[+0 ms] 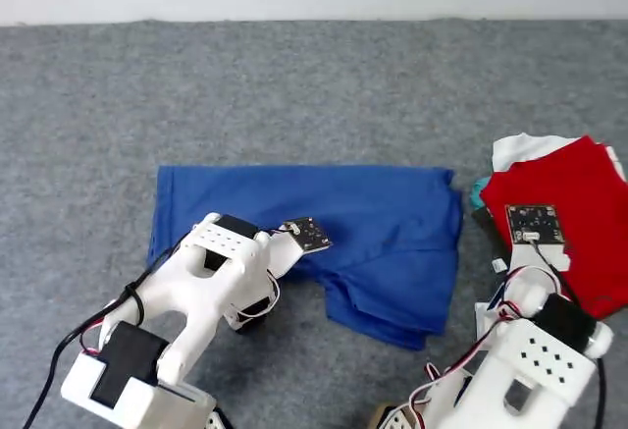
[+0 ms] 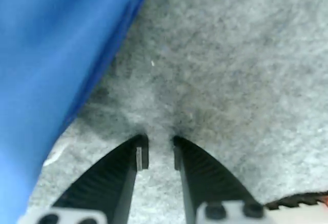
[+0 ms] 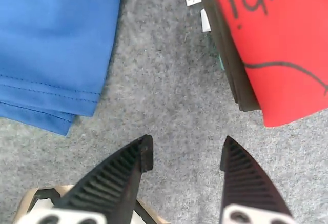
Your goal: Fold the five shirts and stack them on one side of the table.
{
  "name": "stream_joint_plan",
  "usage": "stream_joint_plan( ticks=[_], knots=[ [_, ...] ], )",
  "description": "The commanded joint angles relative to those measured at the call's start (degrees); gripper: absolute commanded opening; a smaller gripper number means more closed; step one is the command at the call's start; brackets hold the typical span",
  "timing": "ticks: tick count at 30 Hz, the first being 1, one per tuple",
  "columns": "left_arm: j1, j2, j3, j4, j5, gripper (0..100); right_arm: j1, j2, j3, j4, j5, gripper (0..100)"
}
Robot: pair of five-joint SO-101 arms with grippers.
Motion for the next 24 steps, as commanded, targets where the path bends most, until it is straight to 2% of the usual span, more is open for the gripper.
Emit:
stream_joint_plan(
  ticks=[1, 14, 20, 24],
  knots=[
    [1.41, 0.79, 2.95, -1.76, 0.62, 9, 0.57, -0.92, 0.00, 0.40, 0.09, 22.0],
    [1.41, 0.79, 2.95, -1.76, 0.62, 9, 0.57, -0.92, 1.85, -1.10, 0.44, 22.0],
    [1.41, 0.79, 2.95, -1.76, 0.62, 9, 0.31, -1.01, -4.57, 1.63, 0.53, 22.0],
    [1.41, 0.79, 2.95, -1.76, 0.62, 9, -2.95, -0.92, -7.12, 5.58, 7.21, 22.0]
  ],
)
